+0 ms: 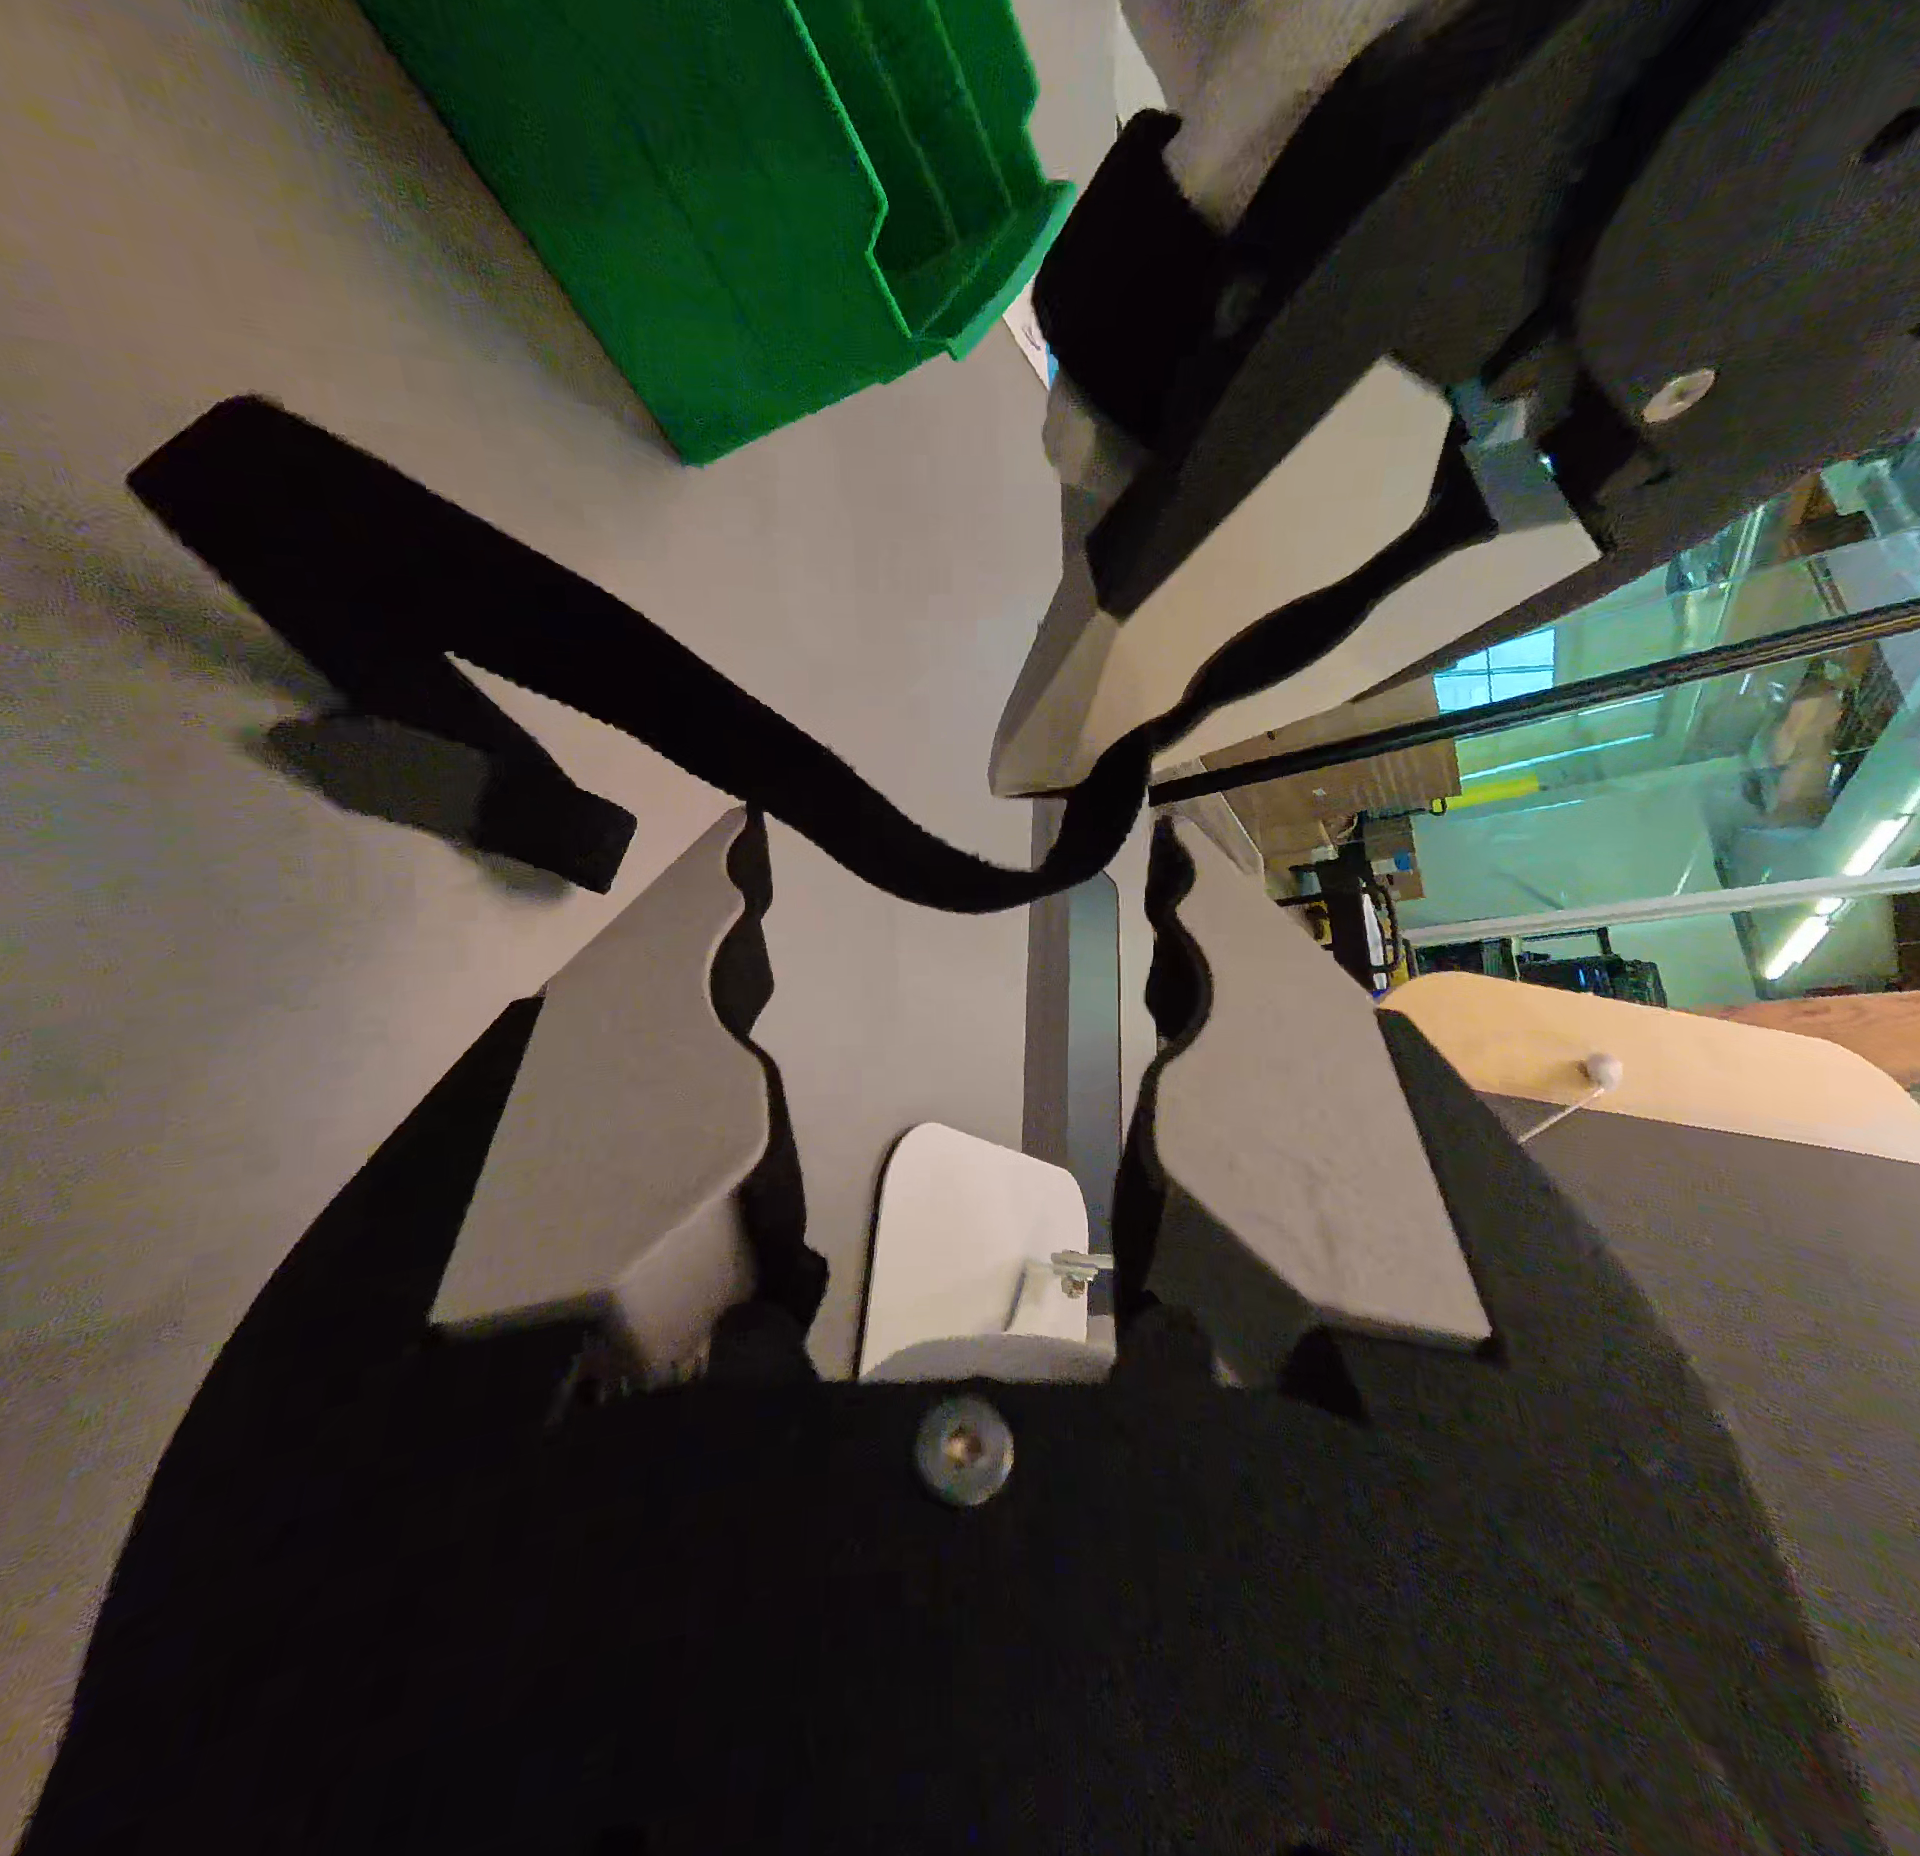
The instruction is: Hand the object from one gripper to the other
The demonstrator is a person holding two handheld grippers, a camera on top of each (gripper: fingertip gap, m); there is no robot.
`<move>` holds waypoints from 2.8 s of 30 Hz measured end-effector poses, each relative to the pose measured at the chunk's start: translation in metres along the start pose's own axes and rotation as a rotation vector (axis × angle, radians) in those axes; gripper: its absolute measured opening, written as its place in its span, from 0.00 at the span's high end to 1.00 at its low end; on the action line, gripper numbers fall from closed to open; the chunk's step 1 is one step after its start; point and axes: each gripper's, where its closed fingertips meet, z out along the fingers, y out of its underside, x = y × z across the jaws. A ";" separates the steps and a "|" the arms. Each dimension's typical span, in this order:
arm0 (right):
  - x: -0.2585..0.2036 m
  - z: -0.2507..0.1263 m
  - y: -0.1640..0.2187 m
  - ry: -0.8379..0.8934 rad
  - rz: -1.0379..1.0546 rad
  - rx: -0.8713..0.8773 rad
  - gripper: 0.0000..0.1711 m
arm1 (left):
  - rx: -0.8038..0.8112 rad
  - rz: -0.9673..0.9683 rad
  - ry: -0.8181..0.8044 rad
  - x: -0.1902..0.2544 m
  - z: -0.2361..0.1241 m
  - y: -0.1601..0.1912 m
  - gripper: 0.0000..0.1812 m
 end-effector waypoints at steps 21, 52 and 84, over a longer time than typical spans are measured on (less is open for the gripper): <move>0.021 -0.006 0.005 0.017 0.232 0.028 0.95 | 0.012 0.160 -0.218 -0.002 -0.004 -0.009 1.00; 0.058 -0.017 -0.001 0.352 -0.048 -0.045 1.00 | 0.338 -0.043 -0.423 -0.017 -0.040 -0.026 0.83; 0.055 -0.005 -0.053 0.266 0.589 0.158 0.65 | 0.575 -0.542 -0.589 -0.081 -0.095 -0.026 0.99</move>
